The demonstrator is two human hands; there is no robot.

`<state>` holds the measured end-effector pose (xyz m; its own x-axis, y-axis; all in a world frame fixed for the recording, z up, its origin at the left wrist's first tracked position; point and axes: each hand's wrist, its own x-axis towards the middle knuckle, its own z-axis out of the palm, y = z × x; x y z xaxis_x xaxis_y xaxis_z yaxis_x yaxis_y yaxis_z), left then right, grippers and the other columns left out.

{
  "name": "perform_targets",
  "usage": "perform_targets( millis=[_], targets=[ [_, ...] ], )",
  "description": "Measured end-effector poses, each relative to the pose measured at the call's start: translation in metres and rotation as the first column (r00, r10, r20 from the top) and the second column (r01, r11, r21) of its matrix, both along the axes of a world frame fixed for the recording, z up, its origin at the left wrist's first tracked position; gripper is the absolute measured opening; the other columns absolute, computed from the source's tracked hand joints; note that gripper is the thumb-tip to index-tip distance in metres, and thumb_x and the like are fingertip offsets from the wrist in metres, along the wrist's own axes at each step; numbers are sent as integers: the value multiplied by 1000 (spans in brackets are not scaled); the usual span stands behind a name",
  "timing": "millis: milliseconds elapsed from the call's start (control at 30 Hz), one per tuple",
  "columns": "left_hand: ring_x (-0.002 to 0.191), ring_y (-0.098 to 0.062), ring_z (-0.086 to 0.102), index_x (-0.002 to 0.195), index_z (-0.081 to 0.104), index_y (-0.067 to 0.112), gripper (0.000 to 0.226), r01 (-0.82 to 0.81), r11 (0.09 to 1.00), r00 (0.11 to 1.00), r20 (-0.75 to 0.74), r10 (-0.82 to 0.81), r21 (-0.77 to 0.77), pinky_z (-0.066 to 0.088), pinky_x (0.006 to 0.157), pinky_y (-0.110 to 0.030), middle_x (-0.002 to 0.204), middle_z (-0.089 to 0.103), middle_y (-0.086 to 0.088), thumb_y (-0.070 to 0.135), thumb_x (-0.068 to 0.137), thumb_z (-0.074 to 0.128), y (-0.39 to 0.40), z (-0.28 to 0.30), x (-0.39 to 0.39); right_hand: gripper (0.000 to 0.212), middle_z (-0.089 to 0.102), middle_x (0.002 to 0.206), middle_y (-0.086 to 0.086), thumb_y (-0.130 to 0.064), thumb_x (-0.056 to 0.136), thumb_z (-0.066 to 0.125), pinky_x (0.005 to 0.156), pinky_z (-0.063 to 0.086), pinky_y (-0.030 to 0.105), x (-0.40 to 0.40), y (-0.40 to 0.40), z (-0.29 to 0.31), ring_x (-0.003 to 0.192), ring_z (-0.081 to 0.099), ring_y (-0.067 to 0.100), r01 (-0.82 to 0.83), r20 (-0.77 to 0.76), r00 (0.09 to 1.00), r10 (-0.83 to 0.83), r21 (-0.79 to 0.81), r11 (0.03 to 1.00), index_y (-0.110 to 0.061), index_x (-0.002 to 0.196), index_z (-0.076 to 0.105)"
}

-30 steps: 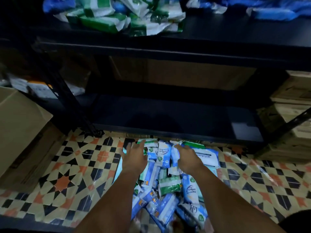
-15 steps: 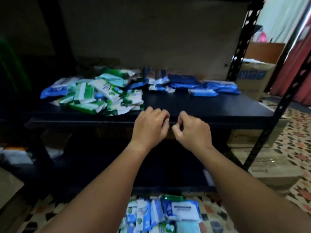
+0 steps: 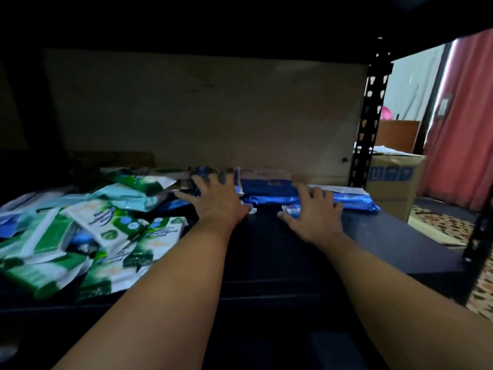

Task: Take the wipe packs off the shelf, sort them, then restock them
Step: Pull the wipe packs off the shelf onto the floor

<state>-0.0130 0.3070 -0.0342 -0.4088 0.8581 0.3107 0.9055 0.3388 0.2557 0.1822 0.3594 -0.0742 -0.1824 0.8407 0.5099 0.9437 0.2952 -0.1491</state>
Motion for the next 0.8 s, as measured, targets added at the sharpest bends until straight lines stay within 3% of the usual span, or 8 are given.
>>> perform_targets(
  millis=[100,233,333,433,600,700,800],
  targets=[
    [150,-45,-7,158,2,42,105,-62,998,998,-3,62,-23,-3,103,-85,166,7,-7,79,78,59,24,-5,-3,87,39,147,12,-81,81,49,112,22,62,-21,29,0,137,31,39,7,121,993,-7,-2,1000,-37,150,21],
    [147,-47,7,150,38,37,77,-130,987,989,76,123,90,4,105,-83,155,34,-12,77,86,49,44,-22,-7,86,29,159,17,-83,85,34,112,17,65,-34,52,5,142,27,46,-14,299,954,-8,70,997,-46,157,4],
    [142,-51,14,141,49,32,55,-144,980,989,64,137,139,9,107,-81,146,42,-12,53,91,58,53,-30,-9,87,16,163,13,-64,87,47,109,26,68,-43,64,11,139,28,50,-45,311,950,34,28,999,-53,154,-7],
    [139,-48,24,134,55,26,46,-175,979,985,16,174,108,16,108,-78,142,47,-11,43,92,63,56,-27,-11,99,9,165,12,-47,83,60,105,33,71,-57,74,16,139,29,54,-89,294,949,111,-85,992,-57,150,-12],
    [134,-37,35,126,60,23,31,-204,970,976,-43,212,134,23,108,-71,137,52,-9,25,95,56,56,-27,-14,101,2,167,5,-52,88,58,107,33,70,-62,92,23,147,8,54,-106,268,950,158,-201,974,-58,146,-24],
    [135,-36,35,125,60,22,30,-212,964,975,-36,220,160,22,108,-72,136,53,-9,21,95,57,57,-27,-14,96,13,163,8,-58,90,54,105,41,61,-56,96,22,139,27,50,-138,294,940,173,-135,981,-55,148,-22],
    [135,-37,35,124,61,21,28,-217,960,974,-25,224,179,21,108,-73,136,53,-10,18,96,55,59,-27,-15,93,34,151,17,-49,93,52,93,48,52,-59,91,19,120,48,50,-203,407,897,172,34,979,-48,152,-20]
  ],
)
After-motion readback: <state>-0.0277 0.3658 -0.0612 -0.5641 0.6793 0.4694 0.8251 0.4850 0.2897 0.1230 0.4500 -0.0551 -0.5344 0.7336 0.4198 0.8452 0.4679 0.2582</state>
